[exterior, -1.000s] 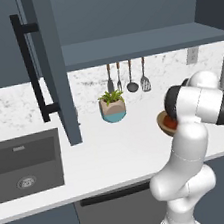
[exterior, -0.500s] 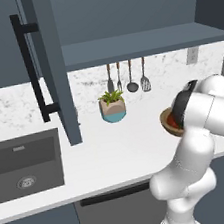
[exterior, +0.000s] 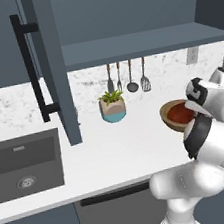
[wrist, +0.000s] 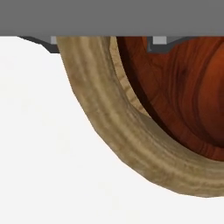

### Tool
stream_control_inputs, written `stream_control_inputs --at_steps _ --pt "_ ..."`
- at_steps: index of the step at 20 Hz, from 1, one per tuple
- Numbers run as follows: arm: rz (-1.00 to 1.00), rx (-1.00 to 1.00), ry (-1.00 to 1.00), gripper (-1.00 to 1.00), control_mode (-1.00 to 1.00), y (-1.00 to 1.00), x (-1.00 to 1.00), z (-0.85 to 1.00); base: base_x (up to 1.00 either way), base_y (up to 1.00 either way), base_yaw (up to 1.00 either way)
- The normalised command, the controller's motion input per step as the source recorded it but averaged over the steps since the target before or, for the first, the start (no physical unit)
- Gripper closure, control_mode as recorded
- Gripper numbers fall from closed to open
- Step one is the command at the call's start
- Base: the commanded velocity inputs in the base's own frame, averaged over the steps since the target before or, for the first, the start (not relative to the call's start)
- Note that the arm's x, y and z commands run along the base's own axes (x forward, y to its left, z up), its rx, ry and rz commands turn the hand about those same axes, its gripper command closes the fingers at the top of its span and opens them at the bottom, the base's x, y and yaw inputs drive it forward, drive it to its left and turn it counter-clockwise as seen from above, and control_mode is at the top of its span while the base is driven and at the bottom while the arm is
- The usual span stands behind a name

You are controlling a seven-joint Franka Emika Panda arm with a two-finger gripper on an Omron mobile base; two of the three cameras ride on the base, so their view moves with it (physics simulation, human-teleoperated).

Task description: Pick up the bowls on the counter and stack them on top of one another in the open cabinet. Place the smaller bowl on top of the larger bowl.

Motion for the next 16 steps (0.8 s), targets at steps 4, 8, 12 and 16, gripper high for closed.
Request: stream_control_inputs --at_steps 4,8,12,16 --pt "-0.23 0.03 -0.01 1.0 -1.0 0.29 -0.46 0.77 0.0 0.0 0.0" --pt "-0.23 0.06 -0.09 1.0 -1.0 0.32 -0.51 0.83 0.0 0.0 0.0" --pt "-0.23 0.1 -0.16 1.0 -1.0 0.33 -0.45 0.87 0.0 0.0 0.0" --pt "-0.2 0.08 -0.24 1.0 -1.0 0.32 -0.38 0.91 0.0 0.0 0.0"
